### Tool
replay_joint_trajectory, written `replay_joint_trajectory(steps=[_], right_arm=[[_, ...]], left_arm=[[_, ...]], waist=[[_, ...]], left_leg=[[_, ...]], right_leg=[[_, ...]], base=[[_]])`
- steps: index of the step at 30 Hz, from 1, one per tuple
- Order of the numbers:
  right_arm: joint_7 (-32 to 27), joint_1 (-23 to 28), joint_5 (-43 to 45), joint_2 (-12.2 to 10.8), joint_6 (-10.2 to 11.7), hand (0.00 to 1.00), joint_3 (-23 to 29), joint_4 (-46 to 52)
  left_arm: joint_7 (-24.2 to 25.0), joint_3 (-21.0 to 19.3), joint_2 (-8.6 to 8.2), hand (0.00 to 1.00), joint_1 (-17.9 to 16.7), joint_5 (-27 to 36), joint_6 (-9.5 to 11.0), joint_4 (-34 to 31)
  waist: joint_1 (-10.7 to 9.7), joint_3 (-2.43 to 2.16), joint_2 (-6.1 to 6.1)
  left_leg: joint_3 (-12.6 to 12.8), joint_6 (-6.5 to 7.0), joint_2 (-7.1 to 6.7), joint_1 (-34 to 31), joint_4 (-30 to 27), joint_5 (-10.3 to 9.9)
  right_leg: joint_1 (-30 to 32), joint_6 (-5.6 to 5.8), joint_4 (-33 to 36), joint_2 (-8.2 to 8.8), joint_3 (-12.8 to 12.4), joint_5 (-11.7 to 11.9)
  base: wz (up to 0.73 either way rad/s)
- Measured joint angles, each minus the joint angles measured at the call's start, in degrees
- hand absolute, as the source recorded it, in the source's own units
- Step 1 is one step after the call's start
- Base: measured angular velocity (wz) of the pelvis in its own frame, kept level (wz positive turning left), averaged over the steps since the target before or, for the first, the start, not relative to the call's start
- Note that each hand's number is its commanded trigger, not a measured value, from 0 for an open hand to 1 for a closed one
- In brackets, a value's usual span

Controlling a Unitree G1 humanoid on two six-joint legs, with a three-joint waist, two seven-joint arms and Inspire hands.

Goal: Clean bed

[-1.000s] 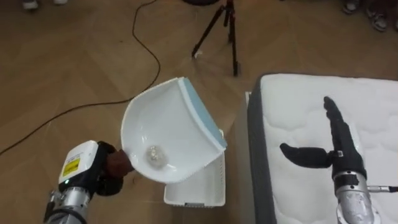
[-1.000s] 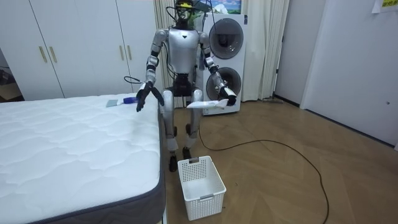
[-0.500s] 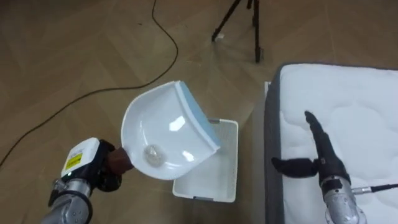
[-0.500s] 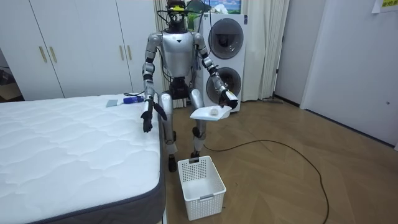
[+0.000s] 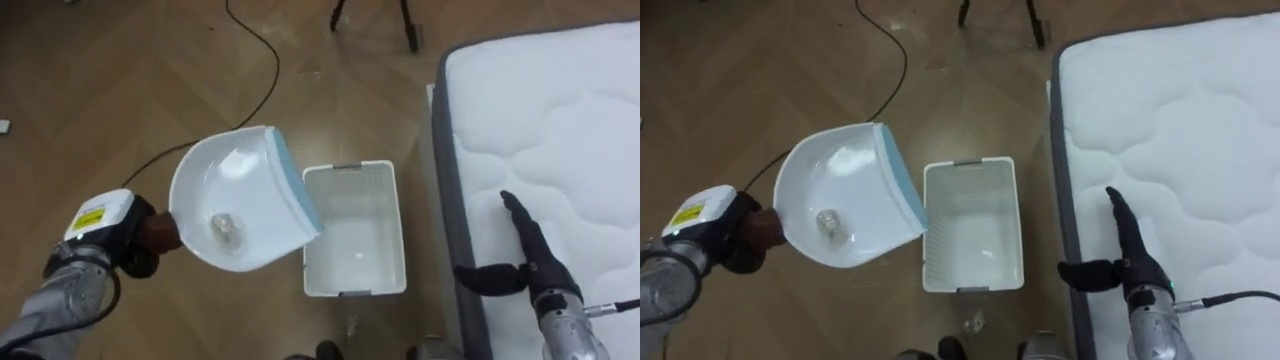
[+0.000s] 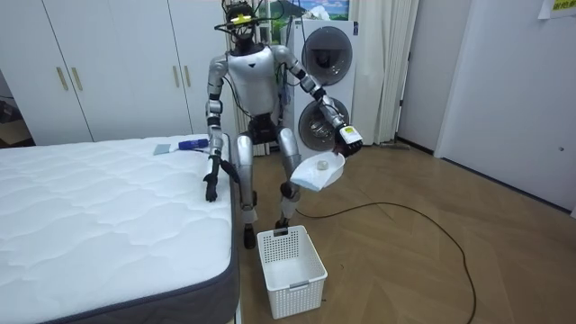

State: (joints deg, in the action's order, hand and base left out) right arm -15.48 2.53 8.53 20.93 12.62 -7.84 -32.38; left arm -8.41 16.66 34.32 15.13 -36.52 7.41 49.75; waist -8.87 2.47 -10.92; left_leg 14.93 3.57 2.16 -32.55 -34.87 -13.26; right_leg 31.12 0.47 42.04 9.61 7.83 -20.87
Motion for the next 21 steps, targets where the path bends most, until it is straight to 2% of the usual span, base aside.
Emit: replay_joint_trajectory(steps=[1, 3, 5, 6, 8, 11, 14, 17, 21], right_arm=[[0.04, -0.24, 0.51, 0.3, 0.11, 0.0, -0.07, 0.02], [0.0, -0.23, 1.14, 1.52, 0.65, 0.0, -0.66, 0.15], [-0.64, -0.38, 1.17, 2.75, 1.12, 0.0, -1.65, 1.4], [-0.76, -0.3, 1.05, 2.98, 1.16, 0.0, -1.81, 1.81], [-1.26, -0.35, 1.0, 4.11, 1.51, 0.0, -2.6, 2.79], [-2.19, -0.49, 0.79, 4.25, 1.62, 0.0, -3.53, 3.67], [-2.24, -0.94, 0.81, 5.08, 2.31, 0.0, -4.14, 4.41], [-2.34, -1.9, 0.69, 6.01, 2.35, 0.0, -6.04, 4.66], [-1.89, -1.97, 0.7, 6.43, 2.29, 0.0, -6.23, 5.73]], left_arm=[[0.26, 1.26, 1.2, 1.0, 0.3, -0.34, -0.41, 0.58], [0.51, 2.44, 2.09, 1.0, 0.67, -0.71, -1.28, 0.96], [0.97, 4.63, 3.58, 1.0, 0.88, -0.49, -2.09, 1.25], [1.4, 5.17, 3.76, 1.0, 1.09, -0.44, -2.32, 1.58], [2.77, 6.46, 4.45, 1.0, 1.28, -0.19, -2.65, 2.21], [3.27, 8.73, 6.12, 1.0, 1.78, -0.6, -2.67, 3.41], [3.88, 9.21, 7.84, 1.0, 2.08, -1.85, -2.68, 3.94], [3.97, 12.73, 10.88, 1.0, 4.33, -1.72, -3.25, 5.55], [3.93, 12.91, 12.24, 1.0, 5.7, -1.91, -3.8, 5.6]], waist=[[-0.45, 0.13, -0.56], [-0.89, 0.15, -1.72], [-2.08, 0.29, -2.88], [-2.29, 0.31, -3.11], [-3.32, 0.33, -4.44], [-4.02, 0.24, -4.83], [-4.46, 0.51, -5.63], [-5.19, 0.6, -6.14], [-5.08, 0.52, -6.59]], left_leg=[[0.46, 0.27, 0.01, 0.17, 0.11, -0.17], [1.11, 0.54, -0.19, 0.24, 0.35, -0.37], [2.1, 0.84, -1.15, 0.69, 1.06, -0.27], [2.4, 0.93, -1.45, 0.94, 1.31, -0.22], [3.13, 1.06, -2.13, 1.46, 1.79, -0.15], [4.64, 1.24, -2.61, 2.31, 2.33, -0.04], [5.52, 1.25, -2.55, 2.05, 2.33, -0.04], [6.23, 1.24, -2.61, 2.06, 2.31, -0.05], [7.07, 1.24, -2.54, 2.19, 2.93, -0.05]], right_leg=[[0.16, 0.06, 0.22, 0.11, -0.23, -0.03], [0.71, 0.32, 0.72, 0.22, -0.84, -0.18], [1.6, 0.88, 2.09, 1.11, -2.09, -0.75], [1.7, 0.97, 2.47, 1.38, -2.4, -0.93], [1.96, 1.27, 3.24, 1.98, -3.08, -1.46], [2.61, 1.47, 4.57, 2.35, -4.71, -2.19], [3.6, 1.45, 4.95, 2.32, -5.42, -2.2], [4.3, 1.36, 5.72, 2.39, -6.09, -2.31], [4.98, 1.29, 5.88, 2.25, -6.84, -2.35]], base=[[-0.17], [-0.13], [-0.04], [0.0], [0.0], [-0.07], [-0.12], [-0.07], [-0.1]])
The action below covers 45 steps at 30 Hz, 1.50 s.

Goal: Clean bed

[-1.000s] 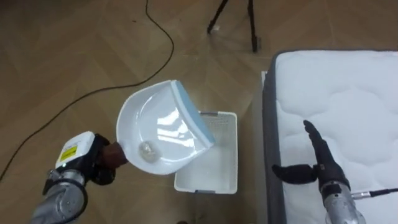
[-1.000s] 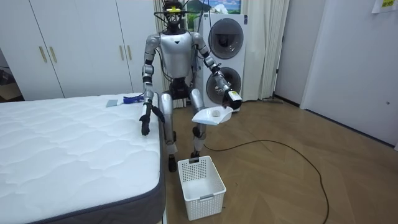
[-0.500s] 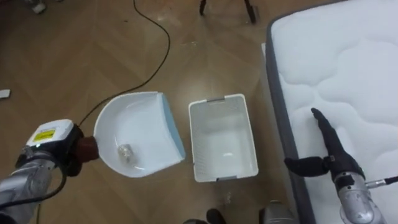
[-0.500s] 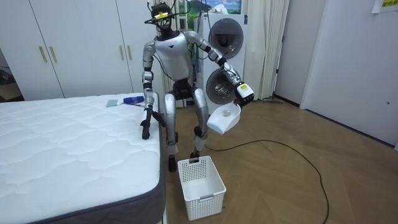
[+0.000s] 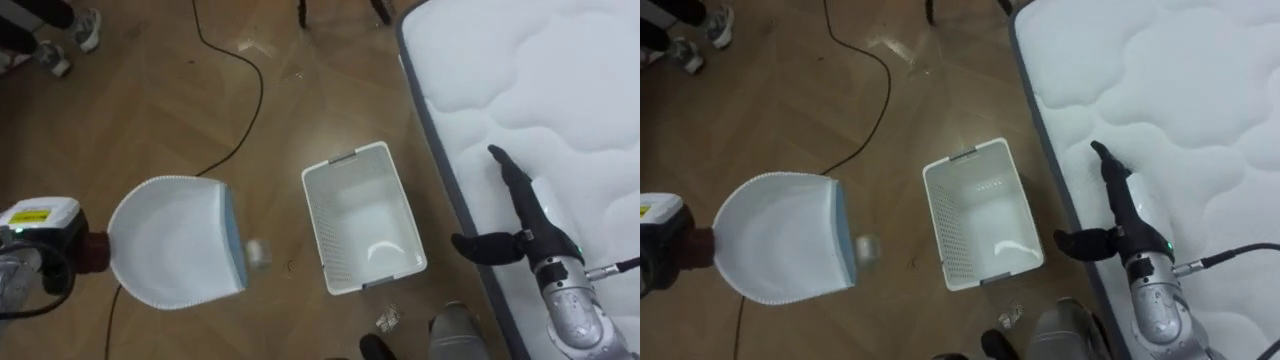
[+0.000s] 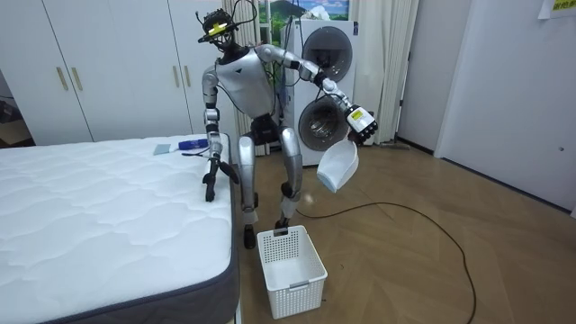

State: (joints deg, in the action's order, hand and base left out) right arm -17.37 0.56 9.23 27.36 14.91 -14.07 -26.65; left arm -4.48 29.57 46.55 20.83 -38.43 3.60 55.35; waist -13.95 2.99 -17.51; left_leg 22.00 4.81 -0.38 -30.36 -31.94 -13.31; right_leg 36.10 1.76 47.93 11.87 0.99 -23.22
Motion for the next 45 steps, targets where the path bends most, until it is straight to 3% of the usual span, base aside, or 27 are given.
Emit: replay_joint_trajectory(steps=[4, 17, 24, 28, 33, 35, 39, 41, 42, 45], right_arm=[[-0.06, 0.05, 0.11, 0.06, 0.04, 0.0, 0.25, 0.67], [-0.67, 0.03, -0.18, -0.01, 0.66, 0.0, 0.22, 0.65], [-0.7, -0.06, -0.17, 0.09, 0.87, 0.0, 0.28, 0.12], [-1.35, 0.5, -0.16, 0.06, 1.38, 0.0, 0.25, 0.34], [-2.02, 1.34, -0.02, -0.32, 2.39, 0.0, 0.23, -0.96], [-1.92, 1.79, 0.01, -0.71, 2.89, 0.0, 0.18, -1.94], [-2.56, 2.11, -0.16, -1.33, 2.57, 0.0, 0.21, -2.96], [-3.25, 1.87, -0.16, -2.89, 2.54, 0.0, 0.34, -5.19], [-3.33, 1.82, -0.15, -3.13, 2.51, 0.0, 0.34, -5.5], [-2.94, 2.34, -0.1, -3.31, 2.45, 0.0, 0.62, -5.66]], left_arm=[[0.02, -0.04, 0.07, 1.0, 0.72, -0.05, -0.83, -0.3], [-1.76, -0.08, 0.41, 1.0, 3.67, -0.58, -1.13, -0.27], [-2.85, -0.08, 0.41, 1.0, 3.83, -0.4, -1.13, -1.3], [-3.31, -0.07, 0.34, 1.0, 3.54, -0.32, -1.12, -3.8], [-4.34, -0.11, -0.02, 1.0, 3.3, -0.44, -0.99, -9.57], [-5.91, -0.18, -0.17, 1.0, 1.9, -0.34, -0.65, -12.69], [-6.63, -0.18, -1.13, 1.0, 0.23, 1.01, -0.23, -15.42], [-6.64, -0.47, -2.31, 1.0, -2.13, 2.9, 0.57, -16.47], [-6.64, -0.95, -2.54, 1.0, -2.77, 3.16, 1.0, -16.75], [-6.57, -4.53, -3.19, 1.0, -6.27, 5.19, 2.52, -19.79]], waist=[[-0.02, 0.03, -0.93], [-0.76, 0.36, -2.21], [-0.75, 0.63, -1.93], [-0.87, 0.88, -1.3], [-0.62, 0.74, 0.45], [-0.52, 0.67, 1.64], [-0.17, 0.61, 2.36], [0.33, 0.59, 2.65], [0.37, 0.57, 2.7], [2.11, 0.19, 3.54]], left_leg=[[0.4, -0.01, -0.01, -0.03, 0.2, 0.0], [0.64, -0.01, 0.02, 0.54, 0.48, 0.0], [0.7, -0.02, 0.12, 0.96, 0.71, -0.01], [0.59, 0.0, -0.07, 0.88, 1.32, 0.07], [0.48, -0.02, -0.06, 1.01, 1.17, 0.07], [0.16, -0.03, -0.04, 1.46, 1.18, 0.07], [-0.57, -0.04, 0.17, 2.04, 1.06, 0.07], [-0.89, -0.09, 0.87, 3.44, 0.91, 0.04], [-1.19, -0.14, 1.0, 3.61, 0.84, 0.01], [-5.55, -1.62, 0.53, 3.81, 0.41, -0.86]], right_leg=[[0.37, 0.01, 0.06, -0.04, -0.39, -0.01], [-0.35, 0.04, -0.2, -0.17, -0.56, -0.02], [-0.92, 0.13, -0.66, -0.33, -0.45, -0.15], [-0.98, 0.17, -1.22, -0.05, 0.12, -0.13], [-1.58, 0.15, -1.93, 0.06, 0.78, -0.11], [-2.26, 0.15, -2.26, 0.04, 0.95, -0.11], [-3.72, 0.11, -3.33, -0.3, 1.42, -0.06], [-5.89, -0.06, -4.76, -1.08, 1.67, 0.48], [-6.29, -0.13, -5.23, -1.23, 1.86, 0.55], [-6.11, -0.26, -5.45, -2.28, 0.92, 0.93]], base=[[-0.03], [0.0], [0.0], [0.05], [0.05], [0.0], [0.06], [-0.09], [-0.1], [-0.32]])
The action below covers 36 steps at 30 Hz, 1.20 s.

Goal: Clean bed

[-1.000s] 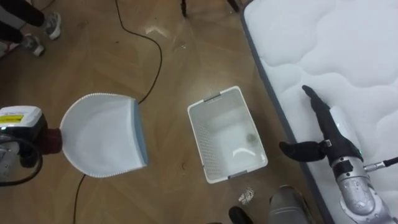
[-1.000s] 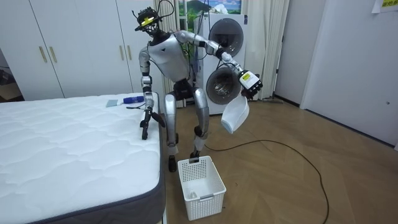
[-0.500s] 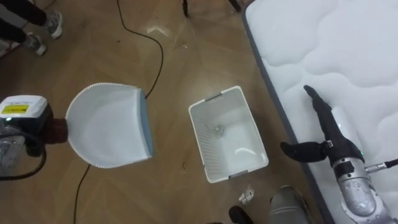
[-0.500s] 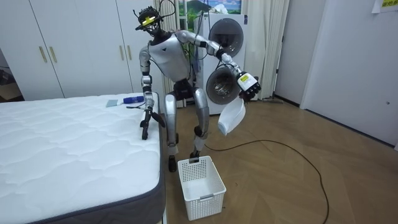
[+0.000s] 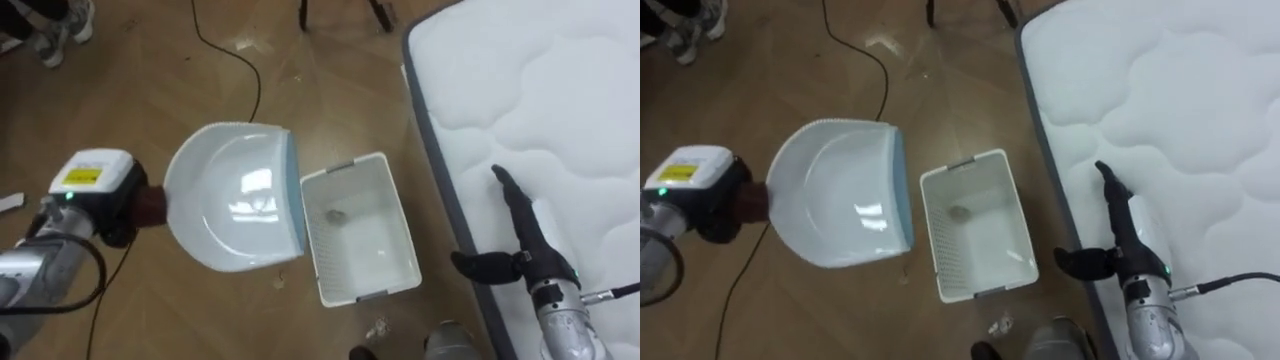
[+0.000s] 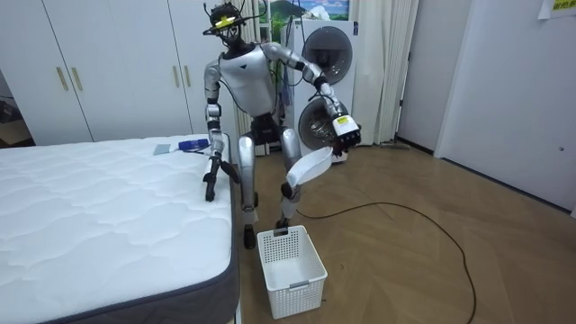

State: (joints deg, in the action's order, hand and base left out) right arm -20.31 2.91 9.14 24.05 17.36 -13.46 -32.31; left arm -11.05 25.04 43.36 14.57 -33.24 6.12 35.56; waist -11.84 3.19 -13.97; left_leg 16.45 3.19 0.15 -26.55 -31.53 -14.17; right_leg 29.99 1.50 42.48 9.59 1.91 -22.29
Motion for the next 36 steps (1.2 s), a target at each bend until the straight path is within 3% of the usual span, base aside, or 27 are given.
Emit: replay_joint_trajectory(steps=[2, 3, 5, 6, 8, 10, 13, 15, 18, 21, 23, 24, 25, 26, 27, 28, 29, 30, 32, 34, 36], right_arm=[[0.65, 0.54, 0.01, -0.9, -1.1, 0.0, 0.33, 0.01], [0.89, 0.55, 0.01, -1.04, -1.27, 0.0, 0.39, 0.06], [1.73, 1.54, -0.42, -1.71, -2.86, 0.0, 0.95, -0.11], [1.72, 1.82, -0.75, -2.08, -3.29, 0.0, 1.06, -0.25], [1.63, 3.65, -3.15, -3.16, -3.96, 0.0, 1.33, -0.4], [1.59, 4.02, -4.26, -3.45, -4.66, 0.0, 1.32, -0.32], [1.57, 4.99, -4.17, -3.46, -5.55, 0.0, 2.7, 1.63], [1.44, 6.49, -3.9, -3.72, -5.54, 0.0, 3.52, 4.04], [0.77, 8.71, -4.14, -4.54, -5.53, 0.0, 3.65, 6.09], [0.38, 9.08, -4.11, -5.67, -5.53, 0.0, 3.69, 7.49], [0.45, 8.59, -4.22, -6.49, -5.57, 0.0, 3.01, 7.49], [0.46, 8.24, -4.24, -6.61, -5.63, 0.0, 2.7, 7.39], [0.48, 7.2, -4.34, -6.74, -5.67, 0.0, 1.87, 7.24], [0.38, 5.93, -4.53, -7.16, -5.68, 0.0, 1.25, 7.38], [0.28, 5.72, -4.89, -7.39, -5.55, 0.0, 1.29, 7.5], [-0.26, 6.17, -6.51, -7.92, -5.5, 0.0, 1.55, 7.45], [-0.64, 6.44, -7.4, -8.06, -5.5, 0.0, 1.77, 6.97], [-0.74, 6.29, -7.6, -8.09, -5.49, 0.0, 1.77, 6.6], [-1.33, 5.71, -7.59, -8.46, -4.63, 0.0, 0.87, 5.82], [-1.26, 5.41, -7.62, -9.27, -4.2, 0.0, 0.3, 5.67], [-1.07, 5.19, -7.59, -9.8, -4.2, 0.0, 0.3, 5.68]], left_arm=[[0.46, -5.09, -1.59, 1.0, -5.14, -0.25, 0.38, -4.86], [0.46, -6.91, -2.39, 1.0, -6.79, -0.25, 0.5, -6.44], [0.41, -12.86, -6.08, 1.0, -12.73, -0.16, 0.88, -11.79], [0.41, -13.81, -7.18, 1.0, -13.75, -0.15, 0.93, -12.3], [0.55, -14.16, -9.38, 1.0, -16.1, -0.1, 0.66, -13.45], [1.26, -14.15, -9.72, 1.0, -16.77, 0.02, 0.53, -14.62], [2.16, -14.16, -12.18, 1.0, -17.21, 2.45, 0.51, -15.92], [3.21, -14.17, -13.89, 1.0, -18.09, 4.51, 0.51, -16.3], [4.63, -14.2, -16.1, 1.0, -18.56, 7.1, 0.53, -17.53], [5.0, -15.49, -18.66, 1.0, -20.79, 8.39, 0.6, -19.0], [5.04, -15.85, -20.96, 1.0, -21.16, 9.38, 0.73, -18.75], [5.04, -15.97, -21.47, 1.0, -21.26, 9.66, 0.79, -18.58], [5.04, -16.32, -22.41, 1.0, -21.62, 10.82, 0.8, -18.54], [5.03, -16.79, -22.78, 1.0, -21.53, 11.47, 1.27, -18.56], [5.03, -16.85, -22.98, 1.0, -20.98, 11.49, 1.5, -18.49], [5.01, -16.48, -23.81, 1.0, -19.69, 11.52, 1.54, -18.42], [4.93, -15.83, -24.88, 1.0, -18.98, 12.51, 1.56, -18.66], [4.9, -15.75, -25.54, 1.0, -19.08, 12.81, 1.6, -18.69], [4.86, -14.8, -26.54, 1.0, -19.57, 15.83, 1.38, -18.68], [4.88, -14.83, -26.64, 1.0, -19.57, 17.91, 1.37, -18.6], [5.05, -14.85, -26.77, 1.0, -19.67, 17.99, 1.37, -17.93]], waist=[[3.91, -0.99, 1.92], [4.92, -1.23, 2.34], [7.93, -1.81, 3.7], [7.93, -1.85, 4.04], [7.63, -2.38, 5.81], [7.27, -2.68, 6.85], [7.63, -2.66, 7.4], [7.1, -2.56, 7.69], [7.09, -2.62, 9.28], [7.67, -2.58, 10.5], [9.18, -2.58, 11.38], [9.84, -2.55, 11.52], [11.05, -2.55, 11.52], [11.79, -2.65, 11.4], [11.52, -2.51, 11.29], [10.51, -2.51, 11.84], [10.74, -2.38, 12.66], [11.0, -2.39, 12.9], [12.5, -2.1, 13.71], [12.59, -1.8, 14.2], [12.44, -1.81, 14.15]], left_leg=[[-3.31, -0.79, -0.51, 1.43, 0.34, -0.43], [-4.34, -1.23, -0.57, 1.9, 0.4, -0.69], [-9.96, -2.85, -0.94, 4.7, 1.2, -1.69], [-10.74, -3.01, -0.95, 5.79, 1.73, -1.78], [-10.19, -3.07, -0.59, 9.52, 3.7, -1.82], [-9.79, -3.13, 0.03, 10.51, 4.12, -1.87], [-8.33, -3.07, 1.14, 12.4, 5.45, -1.89], [-7.68, -3.03, 1.19, 14.47, 6.75, -1.86], [-6.36, -2.95, 1.21, 17.35, 8.46, -1.97], [-1.82, -3.04, 2.14, 20.33, 9.87, -2.58], [0.97, -2.92, 2.63, 22.41, 10.15, -2.77], [0.82, -2.64, 2.64, 23.02, 10.33, -2.75], [0.36, -1.08, 2.63, 23.36, 10.74, -2.63], [1.43, -0.07, 3.51, 23.45, 12.12, -2.6], [3.87, -0.24, 4.46, 23.87, 12.62, -3.17], [9.76, -1.09, 4.83, 25.34, 14.06, -3.71], [13.87, -1.23, 4.08, 26.85, 15.53, -3.62], [15.98, -1.23, 3.78, 27.52, 15.86, -3.62], [21.98, -1.15, 3.04, 28.66, 15.1, -3.66], [20.99, -1.14, 3.24, 27.12, 13.18, -3.66], [16.47, -1.14, 3.29, 25.98, 11.78, -3.66]], right_leg=[[-0.19, -0.01, -1.07, -2.12, -3.68, 1.03], [-0.42, 0.02, -1.56, -2.77, -4.49, 1.39], [-2.78, -0.03, -4.36, -4.21, -4.9, 3.24], [-3.83, 0.02, -5.21, -4.51, -4.9, 3.6], [-7.42, 0.27, -7.62, -5.22, -5.25, 4.4], [-8.68, 0.3, -9.35, -5.82, -5.29, 5.42], [-11.01, 0.51, -12.77, -6.76, -5.51, 7.65], [-12.74, 0.64, -13.99, -6.8, -5.74, 8.16], [-13.58, 0.62, -14.81, -6.94, -5.89, 8.64], [-13.33, 0.3, -15.29, -7.57, -5.98, 10.07], [-13.35, -0.31, -17.56, -8.59, -5.89, 13.22], [-13.43, -0.56, -18.89, -9.01, -5.62, 14.62], [-13.92, -1.3, -22.29, -9.48, -3.56, 18.33], [-14.14, -2.56, -24.62, -9.65, 1.68, 20.77], [-13.98, -3.69, -22.31, -9.37, 5.36, 19.41], [-14.7, -4.72, -14.59, -7.3, 11.72, 13.29], [-16.18, -4.27, -8.24, -4.93, 14.5, 9.02], [-17.28, -3.67, -6.07, -3.81, 14.88, 7.62], [-20.71, -0.91, -7.5, -0.87, 14.25, 5.11], [-21.07, -0.47, -12.4, -1.39, 14.11, 4.62], [-21.03, -0.74, -15.07, -2.18, 13.64, 4.78]], base=[[-0.96], [-1.13], [-1.0], [-0.56], [-0.24], [-0.25], [-0.36], [-0.3], [-0.44], [-1.03], [-1.59], [-2.16], [-2.22], [-2.03], [-1.26], [-0.7], [-0.62], [-0.9], [-1.22], [-0.95], [-0.87]])
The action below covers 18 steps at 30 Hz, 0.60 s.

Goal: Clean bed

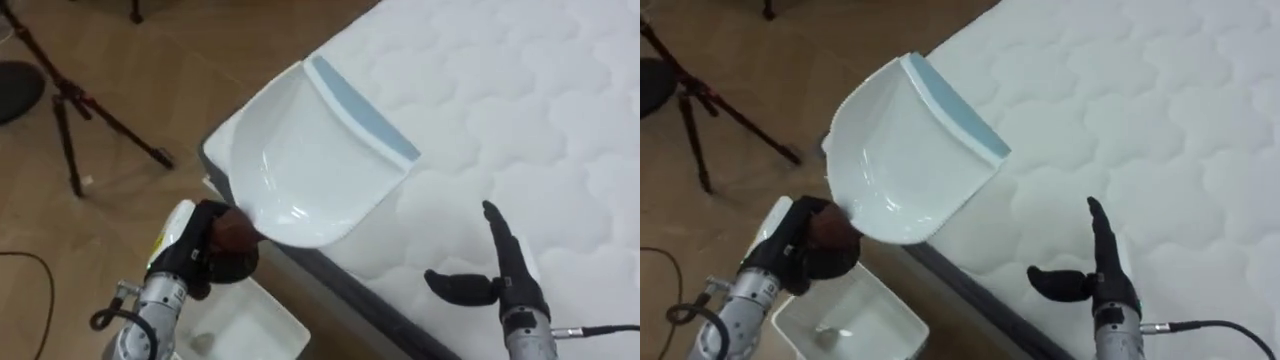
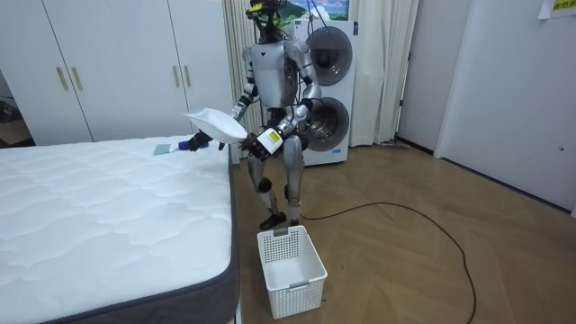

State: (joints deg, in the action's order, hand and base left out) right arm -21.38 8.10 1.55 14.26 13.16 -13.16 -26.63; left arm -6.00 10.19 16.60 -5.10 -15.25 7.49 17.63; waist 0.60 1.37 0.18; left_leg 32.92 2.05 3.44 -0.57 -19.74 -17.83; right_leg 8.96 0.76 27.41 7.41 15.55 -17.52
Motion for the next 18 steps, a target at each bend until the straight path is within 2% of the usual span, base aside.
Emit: replay_joint_trajectory(steps=[2, 5, 7, 9, 10, 11, 12, 14, 15, 16, 17, 18], right_arm=[[0.74, 0.11, 0.04, -0.02, 0.02, 0.0, 0.19, 0.07], [1.62, 0.26, 0.94, -0.21, 0.0, 0.0, 1.44, 0.2], [1.67, 0.22, 1.46, -0.72, 0.0, 0.0, 1.89, 0.37], [2.6, 0.34, 1.45, -0.7, -0.09, 0.0, 2.05, 0.36], [3.39, 0.59, 1.32, -0.71, -0.17, 0.0, 2.08, 0.5], [4.32, 0.73, 1.29, -0.72, -0.24, 0.0, 2.06, 0.56], [4.91, 0.72, 1.18, -0.78, -0.36, 0.0, 2.05, 0.55], [6.1, 1.14, 1.27, -0.88, -0.81, 0.0, 1.83, 0.51], [6.11, 1.25, 1.29, -0.88, -0.89, 0.0, 1.82, 0.45], [6.1, 1.5, 1.29, -0.88, -1.42, 0.0, 1.82, 0.44], [6.07, 1.56, 1.26, -0.93, -1.82, 0.0, 1.8, 0.33], [6.06, 1.57, 1.23, -0.94, -2.02, 0.0, 1.75, 0.3]], left_arm=[[0.28, 0.0, -1.14, 1.0, -0.49, 0.12, 0.0, 0.9], [1.66, 0.06, -2.46, 1.0, -0.83, 0.03, 0.05, 0.89], [2.08, 0.27, -2.56, 1.0, -1.2, 0.03, 0.04, 0.89], [2.74, 0.29, -2.75, 1.0, -1.76, 0.04, 0.0, 0.89], [3.24, 0.3, -2.74, 1.0, -2.06, 0.05, 0.0, 0.89], [3.47, 0.27, -2.74, 1.0, -2.41, 0.09, -0.02, 0.88], [3.62, 0.16, -2.77, 1.0, -2.71, 0.13, -0.02, 0.87], [4.1, -0.02, -3.33, 1.0, -4.45, 0.36, -0.06, 0.88], [4.2, -0.07, -3.66, 1.0, -4.71, 0.69, -0.07, 0.88], [4.28, -0.1, -4.36, 1.0, -5.11, 1.39, -0.07, 0.87], [4.3, -0.11, -4.85, 1.0, -5.2, 2.18, -0.07, 0.88], [4.3, -0.11, -4.93, 0.97, -5.19, 2.24, -0.07, 0.88]], waist=[[-0.97, -0.4, -0.9], [-4.11, -0.47, -0.96], [-4.78, -0.49, -0.91], [-5.03, -0.58, -1.06], [-5.06, -0.71, -1.14], [-4.75, -0.74, -1.13], [-4.44, -0.8, -1.16], [-3.3, -1.16, -1.43], [-3.25, -1.15, -1.43], [-3.27, -1.18, -1.39], [-3.35, -1.19, -1.28], [-3.38, -1.22, -1.23]], left_leg=[[-7.34, -0.02, 0.03, -0.7, -0.37, 0.01], [-8.04, -0.07, 0.7, -0.67, -0.6, 0.01], [-8.09, -0.45, 0.94, 0.02, -0.51, 0.23], [-9.26, -0.68, 1.02, 1.05, -0.56, 0.36], [-11.38, -0.72, 0.88, 1.66, -0.51, 0.39], [-14.73, -0.76, 0.47, 2.4, -0.4, 0.4], [-17.04, -0.76, -0.1, 2.7, -0.42, 0.41], [-24.13, -0.86, -1.0, 4.0, -0.61, 0.48], [-25.48, -0.91, -1.21, 4.08, -0.82, 0.51], [-27.6, -0.96, -1.56, 4.18, -1.42, 0.52], [-28.74, -1.07, -1.76, 4.18, -1.71, 0.59], [-28.98, -1.18, -1.79, 4.25, -1.8, 0.66]], right_leg=[[-0.24, -1.21, -1.66, -1.73, -1.62, 1.26], [0.2, -1.92, -1.92, -3.05, -2.86, 1.84], [0.43, -2.46, -1.98, -3.83, -4.55, 2.17], [0.52, -2.97, -2.15, -4.8, -6.45, 2.46], [0.47, -3.33, -2.28, -5.6, -8.09, 2.68], [0.49, -3.67, -2.25, -6.71, -10.51, 2.88], [0.48, -3.91, -2.36, -7.25, -11.7, 3.02], [-0.05, -4.49, -2.71, -9.72, -17.07, 3.41], [-0.1, -4.59, -2.64, -10.08, -18.02, 3.55], [-0.08, -4.64, -2.57, -11.04, -20.25, 3.82], [0.04, -4.67, -2.62, -11.84, -22.11, 4.16], [0.15, -4.69, -2.68, -12.18, -22.9, 4.43]], base=[[-0.68], [-0.3], [-0.52], [-0.69], [-0.83], [-0.92], [-1.14], [-1.23], [-1.07], [-0.85], [-0.81], [-0.77]])
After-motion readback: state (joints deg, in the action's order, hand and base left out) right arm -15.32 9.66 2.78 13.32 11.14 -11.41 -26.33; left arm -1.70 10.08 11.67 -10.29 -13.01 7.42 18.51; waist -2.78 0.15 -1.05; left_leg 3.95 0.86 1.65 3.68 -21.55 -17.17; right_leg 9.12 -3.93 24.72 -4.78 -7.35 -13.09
